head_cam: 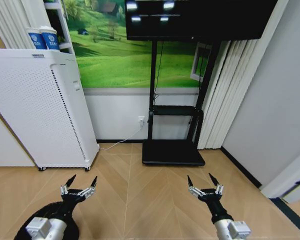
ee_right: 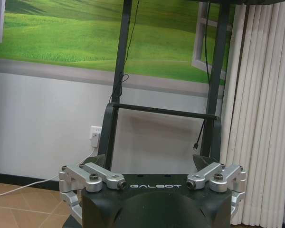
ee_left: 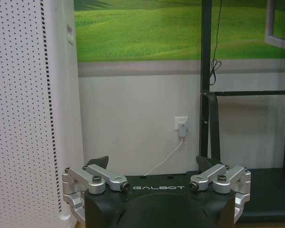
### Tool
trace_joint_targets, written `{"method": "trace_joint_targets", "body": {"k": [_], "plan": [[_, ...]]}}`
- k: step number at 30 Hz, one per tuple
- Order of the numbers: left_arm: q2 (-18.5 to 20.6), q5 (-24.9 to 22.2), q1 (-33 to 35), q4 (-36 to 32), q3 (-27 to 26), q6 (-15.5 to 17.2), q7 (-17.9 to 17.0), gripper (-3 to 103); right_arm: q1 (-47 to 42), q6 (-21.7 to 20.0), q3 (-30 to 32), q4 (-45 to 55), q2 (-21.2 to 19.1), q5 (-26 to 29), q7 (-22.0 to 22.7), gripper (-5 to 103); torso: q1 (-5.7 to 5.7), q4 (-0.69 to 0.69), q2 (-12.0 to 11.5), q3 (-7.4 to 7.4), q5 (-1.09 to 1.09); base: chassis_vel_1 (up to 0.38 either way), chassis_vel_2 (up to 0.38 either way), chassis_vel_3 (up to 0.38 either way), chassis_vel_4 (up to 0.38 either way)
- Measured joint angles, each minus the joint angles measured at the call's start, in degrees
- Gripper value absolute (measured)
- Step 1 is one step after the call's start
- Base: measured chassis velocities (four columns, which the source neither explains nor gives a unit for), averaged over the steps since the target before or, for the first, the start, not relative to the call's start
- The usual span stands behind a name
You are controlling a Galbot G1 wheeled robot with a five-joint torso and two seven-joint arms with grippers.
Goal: Pick up the trash bin and place the garbage on the floor into it.
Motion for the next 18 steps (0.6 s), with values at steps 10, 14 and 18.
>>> {"method": "trace_joint_targets", "body": {"k": [10,14,18], "plan": [[0.0,-0.01,0.0,0.0,-0.02,0.0,0.0,100,0.01,0.0,0.0,-0.03,0.0,0.02,0.01,100,0.42,0.0,2.51,2.03,0.0,0.0,0.0,0.0,0.0],[0.0,-0.01,0.0,0.01,-0.02,0.0,0.0,100,0.01,0.0,0.0,-0.03,0.0,0.02,0.02,100,0.53,0.0,3.08,2.5,0.0,0.0,0.0,0.0,0.0],[0.0,-0.01,0.0,0.02,-0.03,0.0,0.02,100,0.01,0.01,0.0,-0.03,0.0,0.02,0.02,100,0.77,0.0,4.21,3.38,0.0,0.0,0.0,0.0,0.0]]}}
